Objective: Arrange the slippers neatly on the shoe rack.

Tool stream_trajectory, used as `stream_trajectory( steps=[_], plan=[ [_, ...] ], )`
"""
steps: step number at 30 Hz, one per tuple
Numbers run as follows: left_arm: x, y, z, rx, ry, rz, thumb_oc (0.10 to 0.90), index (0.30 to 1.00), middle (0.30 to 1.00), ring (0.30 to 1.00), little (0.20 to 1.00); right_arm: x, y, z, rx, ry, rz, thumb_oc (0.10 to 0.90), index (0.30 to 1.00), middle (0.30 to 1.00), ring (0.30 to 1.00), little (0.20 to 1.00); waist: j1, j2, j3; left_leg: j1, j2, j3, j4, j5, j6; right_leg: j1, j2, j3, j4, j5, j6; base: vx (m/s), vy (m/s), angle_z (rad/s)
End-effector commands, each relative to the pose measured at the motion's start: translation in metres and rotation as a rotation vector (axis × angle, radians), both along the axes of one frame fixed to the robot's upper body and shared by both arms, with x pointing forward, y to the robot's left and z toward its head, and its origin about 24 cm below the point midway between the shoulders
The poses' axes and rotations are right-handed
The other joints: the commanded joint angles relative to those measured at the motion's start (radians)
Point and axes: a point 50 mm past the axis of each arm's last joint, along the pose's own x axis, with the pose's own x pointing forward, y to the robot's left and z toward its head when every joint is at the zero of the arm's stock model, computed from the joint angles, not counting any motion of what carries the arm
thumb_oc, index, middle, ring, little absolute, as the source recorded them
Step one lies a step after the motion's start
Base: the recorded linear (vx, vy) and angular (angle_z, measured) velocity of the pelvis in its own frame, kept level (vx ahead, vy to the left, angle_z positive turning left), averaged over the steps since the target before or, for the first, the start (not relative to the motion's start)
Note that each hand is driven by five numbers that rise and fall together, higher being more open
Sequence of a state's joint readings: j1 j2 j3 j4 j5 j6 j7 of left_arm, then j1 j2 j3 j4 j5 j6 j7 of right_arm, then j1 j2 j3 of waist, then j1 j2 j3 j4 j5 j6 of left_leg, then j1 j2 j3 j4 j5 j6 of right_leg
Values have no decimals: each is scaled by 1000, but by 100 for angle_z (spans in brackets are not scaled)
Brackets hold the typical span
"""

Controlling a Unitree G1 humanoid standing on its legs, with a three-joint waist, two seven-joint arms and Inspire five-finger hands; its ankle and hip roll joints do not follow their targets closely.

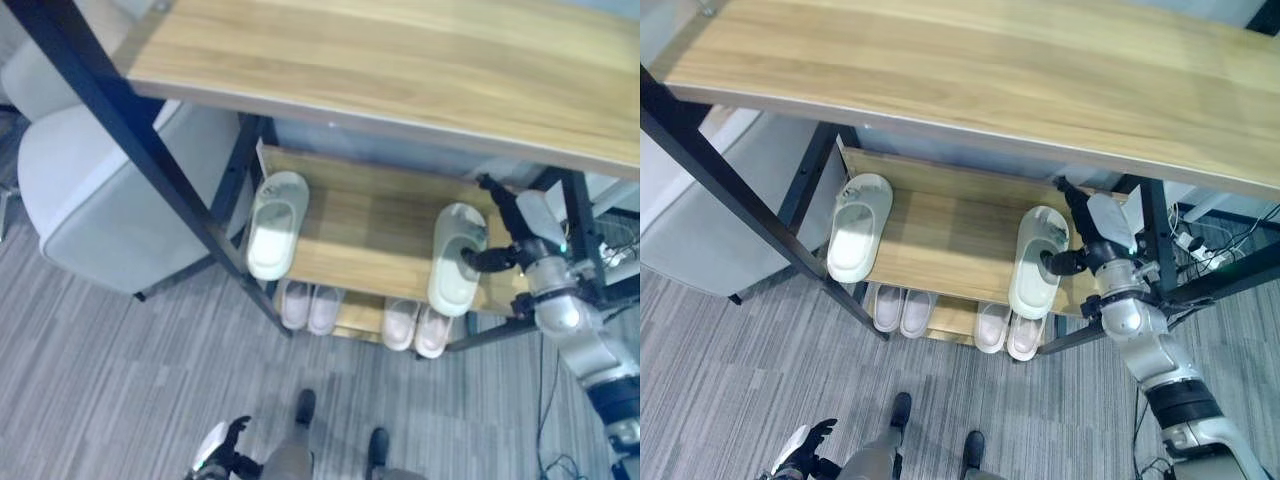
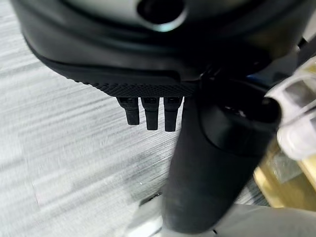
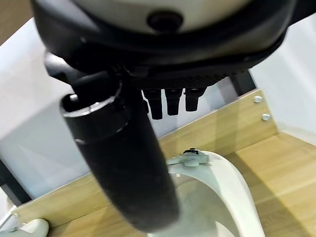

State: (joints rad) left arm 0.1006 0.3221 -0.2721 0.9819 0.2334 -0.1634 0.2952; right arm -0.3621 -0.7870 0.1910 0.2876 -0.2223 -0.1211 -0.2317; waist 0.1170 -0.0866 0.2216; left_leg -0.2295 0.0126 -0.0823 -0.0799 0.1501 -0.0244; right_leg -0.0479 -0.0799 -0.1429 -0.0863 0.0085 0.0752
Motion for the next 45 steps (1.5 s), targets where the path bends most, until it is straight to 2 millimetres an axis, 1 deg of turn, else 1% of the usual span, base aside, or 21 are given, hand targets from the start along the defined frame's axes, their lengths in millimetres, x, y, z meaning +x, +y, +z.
stream_trajectory(
  steps=[1, 5, 8, 9, 10, 11, 12, 13, 14, 15, 17, 19, 22, 23, 28, 29, 31, 33, 37, 44, 45],
  plan=[
    [7, -11, 1, -45, -57, 21, 800, 900, 900, 900, 900, 0, -7, 56, -12, -214, 12, 800, 900, 900, 900, 900, 17, 18, -38, 57, 8, -62, 13, -106, 2, -53, -28, 37, 21, 11, 66, -9, 16, 3],
    [19, -9, 8, -22, -102, -16, 800, 900, 900, 900, 900, 3, -6, 60, -15, -210, 20, 800, 900, 900, 900, 900, 20, 10, -26, 47, 3, -65, 17, -107, 4, -61, -34, 33, 24, 13, 68, -10, 29, 1],
    [20, -6, 9, -21, -106, 11, 800, 900, 900, 900, 900, 3, -8, 58, -13, -198, 13, 800, 900, 900, 900, 900, 20, 8, -22, 45, -1, -68, 18, -109, 6, -63, -37, 33, 25, 15, 70, -6, 11, 0],
    [20, -5, 8, -23, -104, 15, 800, 900, 900, 900, 900, 2, -9, 57, -11, -194, 11, 718, 778, 778, 778, 778, 20, 7, -21, 44, -2, -69, 19, -109, 7, -64, -37, 33, 25, 16, 70, -9, 20, 3],
    [19, -6, 8, -25, -99, 16, 800, 900, 900, 900, 900, 2, -9, 57, -6, -195, 9, 518, 476, 476, 476, 476, 20, 5, -20, 43, -4, -71, 19, -109, 9, -65, -38, 32, 25, 17, 71, 0, 0, 0],
    [3, -25, 1, -60, -58, -50, 800, 900, 900, 900, 900, 0, -22, 51, 12, -182, -48, 400, 300, 300, 300, 300, 34, 4, -15, 41, -8, -76, 18, -109, 11, -63, -41, 26, 25, 17, 72, 0, 0, 0],
    [2, -26, 0, -60, -56, -52, 800, 900, 900, 900, 900, 0, -22, 50, 11, -180, -50, 400, 300, 300, 300, 300, 36, 5, -17, 41, -8, -77, 18, -109, 11, -62, -41, 26, 25, 17, 72, 0, 0, 0],
    [12, -28, -2, -48, -38, -54, 800, 900, 900, 900, 900, -5, -5, 54, 155, -250, 48, 400, 300, 300, 300, 300, 40, -3, -17, 43, -9, -83, 16, -107, 12, -62, -42, 23, 26, 16, 73, 9, -5, 7],
    [12, -28, -2, -47, -39, -54, 800, 900, 900, 900, 900, -6, -6, 54, 157, -251, 48, 400, 300, 300, 300, 300, 40, -4, -16, 43, -9, -83, 16, -107, 12, -62, -43, 23, 27, 16, 73, 17, -4, 13],
    [17, -24, -2, -28, -38, -38, 800, 900, 900, 900, 900, -8, 6, 62, 225, -299, 114, 400, 300, 300, 300, 300, 39, -7, -18, 45, -10, -85, 15, -108, 13, -61, -42, 23, 26, 14, 72, 23, -5, 11],
    [20, -23, -2, -24, -34, -27, 800, 900, 900, 900, 900, -9, 11, 65, 216, -312, 143, 400, 300, 300, 300, 300, 40, -10, -20, 47, -10, -86, 15, -109, 12, -59, -43, 22, 25, 13, 72, 30, -10, 4],
    [23, -16, -3, 2, -21, 12, 800, 900, 900, 900, 900, -21, 40, 86, 211, -418, 307, 400, 300, 300, 300, 300, 41, -25, -33, 55, -7, -87, 9, -112, 10, -52, -43, 16, 22, 9, 74, 50, -9, 9],
    [23, -15, -3, 6, -19, 17, 800, 900, 900, 900, 900, -23, 46, 90, 209, -442, 330, 400, 300, 300, 300, 300, 42, -28, -35, 56, -6, -88, 8, -113, 9, -51, -43, 15, 22, 8, 74, 22, -3, 10],
    [24, -14, -4, 13, -17, 21, 800, 900, 900, 900, 900, -25, 57, 97, 204, -483, 373, 400, 300, 300, 300, 300, 45, -33, -36, 56, -4, -88, 7, -114, 8, -50, -43, 12, 20, 9, 75, 13, -1, 9],
    [27, -11, -2, 28, -26, 27, 800, 900, 900, 900, 900, -15, 79, 103, 183, -490, 424, 400, 300, 300, 300, 300, 61, -51, -32, 52, -4, -93, 8, -114, 8, -52, -41, 6, 19, 11, 76, 4, -1, 2],
    [27, -11, -2, 28, -26, 28, 800, 900, 900, 900, 900, -15, 79, 103, 182, -490, 424, 400, 300, 300, 300, 300, 60, -51, -32, 52, -4, -94, 8, -114, 8, -52, -41, 6, 19, 11, 76, 0, 9, 10],
    [29, -10, -2, 44, -25, 26, 800, 900, 900, 900, 900, 0, 83, 105, 176, -486, 372, 400, 300, 300, 300, 300, 88, -68, -18, 32, -6, -105, 10, -108, 6, -59, -41, -7, 16, 16, 77, 3, 20, 22],
    [31, -9, -1, 50, -26, 26, 800, 900, 900, 900, 900, 6, 84, 105, 178, -481, 354, 400, 300, 300, 300, 300, 92, -74, -13, 22, -8, -111, 13, -107, 6, -64, -41, -11, 16, 18, 76, 8, 21, 8],
    [33, -4, 1, 63, -33, 30, 800, 900, 900, 900, 900, 16, 77, 106, 180, -475, 291, 400, 300, 300, 300, 300, 112, -86, 3, -2, -14, -126, 22, -106, 7, -71, -41, -24, 15, 21, 79, 4, 13, 21],
    [39, -2, 3, 71, -47, 39, 800, 900, 900, 900, 900, 22, 67, 108, 185, -489, 221, 400, 300, 300, 300, 300, 125, -92, 9, -20, -23, -147, 23, -106, 7, -79, -44, -40, 15, 23, 83, 11, 16, 12],
    [39, -2, 3, 74, -46, 44, 800, 900, 900, 900, 900, 23, 65, 109, 151, -489, 204, 400, 300, 300, 300, 300, 129, -93, 8, -21, -26, -153, 22, -107, 8, -78, -45, -45, 14, 23, 84, 24, 10, 9]
  ],
)
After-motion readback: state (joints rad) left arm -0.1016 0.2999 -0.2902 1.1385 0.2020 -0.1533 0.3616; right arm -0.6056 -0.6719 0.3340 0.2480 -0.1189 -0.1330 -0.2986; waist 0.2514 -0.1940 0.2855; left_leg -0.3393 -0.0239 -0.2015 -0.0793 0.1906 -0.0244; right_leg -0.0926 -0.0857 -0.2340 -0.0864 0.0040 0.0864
